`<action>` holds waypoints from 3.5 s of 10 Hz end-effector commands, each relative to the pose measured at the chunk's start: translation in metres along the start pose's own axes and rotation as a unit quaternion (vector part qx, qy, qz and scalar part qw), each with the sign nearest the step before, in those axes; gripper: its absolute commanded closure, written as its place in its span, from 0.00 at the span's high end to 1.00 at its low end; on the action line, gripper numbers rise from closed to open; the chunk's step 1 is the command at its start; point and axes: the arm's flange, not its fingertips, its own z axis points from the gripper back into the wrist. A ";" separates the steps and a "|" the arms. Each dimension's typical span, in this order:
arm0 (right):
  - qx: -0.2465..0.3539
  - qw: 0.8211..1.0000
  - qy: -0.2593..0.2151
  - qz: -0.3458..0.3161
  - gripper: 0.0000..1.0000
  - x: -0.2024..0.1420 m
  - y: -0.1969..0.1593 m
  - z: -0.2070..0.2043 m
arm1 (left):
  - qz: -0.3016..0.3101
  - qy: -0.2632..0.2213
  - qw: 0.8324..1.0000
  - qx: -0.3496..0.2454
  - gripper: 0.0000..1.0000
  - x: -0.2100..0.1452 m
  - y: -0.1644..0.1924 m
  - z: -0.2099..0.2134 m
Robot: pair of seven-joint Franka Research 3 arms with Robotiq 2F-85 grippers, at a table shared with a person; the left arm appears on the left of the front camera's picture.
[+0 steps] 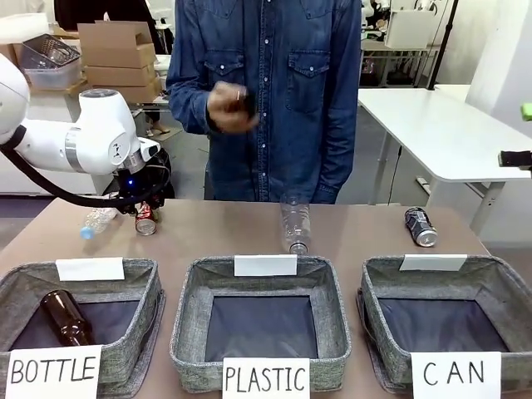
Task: Sort the can waste into the basket.
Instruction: Pick up the can waste from the table and place it in the right Fabric basket.
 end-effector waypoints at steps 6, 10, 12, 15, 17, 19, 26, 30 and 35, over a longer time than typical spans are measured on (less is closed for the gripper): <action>0.011 1.000 -0.007 0.013 1.00 0.003 0.000 -0.002 | -0.308 0.040 0.906 -0.287 0.00 -0.118 0.139 0.198; 0.011 1.000 -0.007 0.013 1.00 0.003 0.000 -0.002 | -0.302 -0.012 0.890 -0.343 0.00 -0.166 0.192 0.215; 0.011 1.000 -0.007 0.013 1.00 0.003 0.000 -0.002 | -0.254 -0.078 0.884 -0.385 0.00 -0.182 0.261 0.232; 0.011 1.000 -0.007 0.013 1.00 0.003 0.000 -0.002 | -0.174 -0.107 0.829 -0.521 0.00 -0.213 0.431 0.267; 0.011 1.000 -0.007 0.013 1.00 0.003 0.000 -0.002 | -0.170 -0.091 0.811 -0.552 0.00 -0.219 0.446 0.249; 0.011 1.000 -0.007 0.013 1.00 0.003 0.000 -0.002 | -0.174 -0.077 0.810 -0.554 0.00 -0.209 0.431 0.242; 0.011 1.000 -0.007 0.013 1.00 0.003 0.000 -0.002 | -0.240 -0.019 0.807 -0.539 0.00 -0.196 0.256 0.266; 0.001 1.000 0.000 0.000 1.00 0.000 0.001 -0.001 | -0.440 0.031 0.803 -0.401 0.00 -0.166 0.016 0.291; 0.000 1.000 0.000 0.000 1.00 0.000 0.000 -0.001 | -0.598 0.036 0.751 -0.278 0.00 -0.272 -0.269 0.269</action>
